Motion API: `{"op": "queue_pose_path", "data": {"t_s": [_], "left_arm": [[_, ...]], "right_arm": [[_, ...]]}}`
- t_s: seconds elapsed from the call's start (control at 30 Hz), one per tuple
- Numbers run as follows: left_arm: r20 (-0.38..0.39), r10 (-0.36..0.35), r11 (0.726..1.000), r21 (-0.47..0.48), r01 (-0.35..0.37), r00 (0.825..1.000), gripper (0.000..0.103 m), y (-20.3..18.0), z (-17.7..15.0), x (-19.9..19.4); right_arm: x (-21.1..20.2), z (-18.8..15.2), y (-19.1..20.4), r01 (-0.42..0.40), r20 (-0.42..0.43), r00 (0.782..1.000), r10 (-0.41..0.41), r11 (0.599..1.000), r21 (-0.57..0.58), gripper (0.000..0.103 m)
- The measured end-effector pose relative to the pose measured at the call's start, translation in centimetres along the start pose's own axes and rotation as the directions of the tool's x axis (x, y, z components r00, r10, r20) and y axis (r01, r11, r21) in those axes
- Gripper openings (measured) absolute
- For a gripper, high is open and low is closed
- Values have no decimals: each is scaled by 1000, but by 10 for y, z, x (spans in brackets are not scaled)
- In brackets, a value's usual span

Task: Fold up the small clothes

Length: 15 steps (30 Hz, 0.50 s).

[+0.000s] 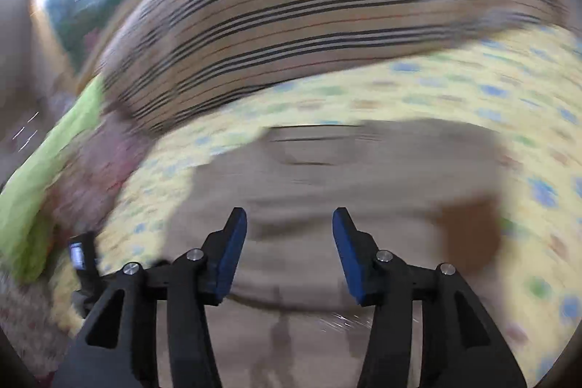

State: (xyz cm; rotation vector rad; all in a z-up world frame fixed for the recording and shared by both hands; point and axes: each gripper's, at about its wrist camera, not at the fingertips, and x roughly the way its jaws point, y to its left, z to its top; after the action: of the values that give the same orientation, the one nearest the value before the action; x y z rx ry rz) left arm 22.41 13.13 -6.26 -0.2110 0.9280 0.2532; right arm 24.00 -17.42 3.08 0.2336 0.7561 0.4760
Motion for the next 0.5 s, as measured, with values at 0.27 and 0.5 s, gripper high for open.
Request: {"op": "queue_pose_path", "data": {"t_s": [0.27, 0.5], "left_arm": [[13, -50, 999, -18, 50, 999, 97, 4, -1, 1], [38, -87, 995, -42, 88, 996, 100, 8, -1, 0]], "right_arm": [[174, 71, 89, -255, -261, 942, 209, 954, -158, 51], [250, 60, 111, -240, -435, 893, 113, 938, -249, 7]]}}
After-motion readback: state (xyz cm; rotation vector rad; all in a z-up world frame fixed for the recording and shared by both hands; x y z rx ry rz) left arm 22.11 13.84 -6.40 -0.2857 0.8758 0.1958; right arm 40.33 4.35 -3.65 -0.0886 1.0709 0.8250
